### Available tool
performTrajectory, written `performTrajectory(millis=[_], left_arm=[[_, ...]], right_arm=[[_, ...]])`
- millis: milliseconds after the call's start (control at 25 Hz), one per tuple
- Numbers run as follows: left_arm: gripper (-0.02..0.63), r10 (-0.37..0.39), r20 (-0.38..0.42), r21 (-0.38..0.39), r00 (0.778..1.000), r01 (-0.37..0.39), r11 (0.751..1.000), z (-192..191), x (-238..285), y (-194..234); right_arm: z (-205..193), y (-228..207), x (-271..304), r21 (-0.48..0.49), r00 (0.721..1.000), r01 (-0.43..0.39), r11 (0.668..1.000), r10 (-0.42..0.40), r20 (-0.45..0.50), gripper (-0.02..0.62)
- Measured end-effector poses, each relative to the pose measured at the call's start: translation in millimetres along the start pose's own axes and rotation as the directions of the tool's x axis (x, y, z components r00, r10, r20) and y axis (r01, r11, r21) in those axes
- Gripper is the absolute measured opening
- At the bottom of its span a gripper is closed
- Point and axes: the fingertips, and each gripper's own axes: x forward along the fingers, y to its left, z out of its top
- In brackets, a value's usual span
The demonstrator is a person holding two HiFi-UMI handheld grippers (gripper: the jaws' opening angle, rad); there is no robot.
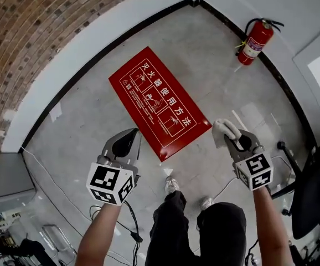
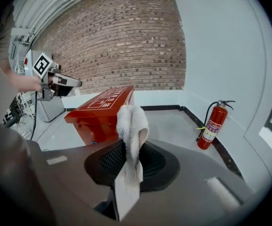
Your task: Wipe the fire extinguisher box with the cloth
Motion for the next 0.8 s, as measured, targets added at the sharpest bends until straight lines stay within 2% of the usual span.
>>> performTrajectory(millis=[160,240,360,440,600,680,800], left_arm=[[0.001,-0.018,-0.036,-0.024,0.999,0.018,1.000,29,29,-33],[0.001,-0.003,-0.075,-0.032,0.997,0.000,0.999,34,46,-44],[0.002,0.052,-0.139,-0.046,0.989,-0.059,0.997,39,76,-48],[0.001,0.088,-0.175,-0.074,0.981,-0.102,0.992,39,94,-50],[0.002,0.113,-0.221,-0.072,0.969,-0.131,0.989,46,122,-52],[0.001,0.117,-0.238,-0.061,0.964,-0.135,0.989,49,135,-45],[0.001,0.115,-0.260,-0.059,0.959,-0.134,0.989,51,151,-26]], right_arm=[[13,-19,4,-0.035,0.997,-0.071,0.997,0.071,-0.008,0.092],[18,-23,12,-0.039,0.990,-0.140,0.989,0.140,0.013,0.092],[23,-17,30,-0.038,0.964,-0.259,0.965,0.261,0.055,0.092],[21,-8,43,-0.053,0.934,-0.351,0.935,0.353,0.049,0.092],[16,10,64,-0.099,0.841,-0.537,0.838,0.541,0.012,0.091],[19,10,77,-0.130,0.808,-0.585,0.801,0.590,0.001,0.091],[32,9,105,-0.181,0.778,-0.621,0.763,0.627,-0.027,0.091]])
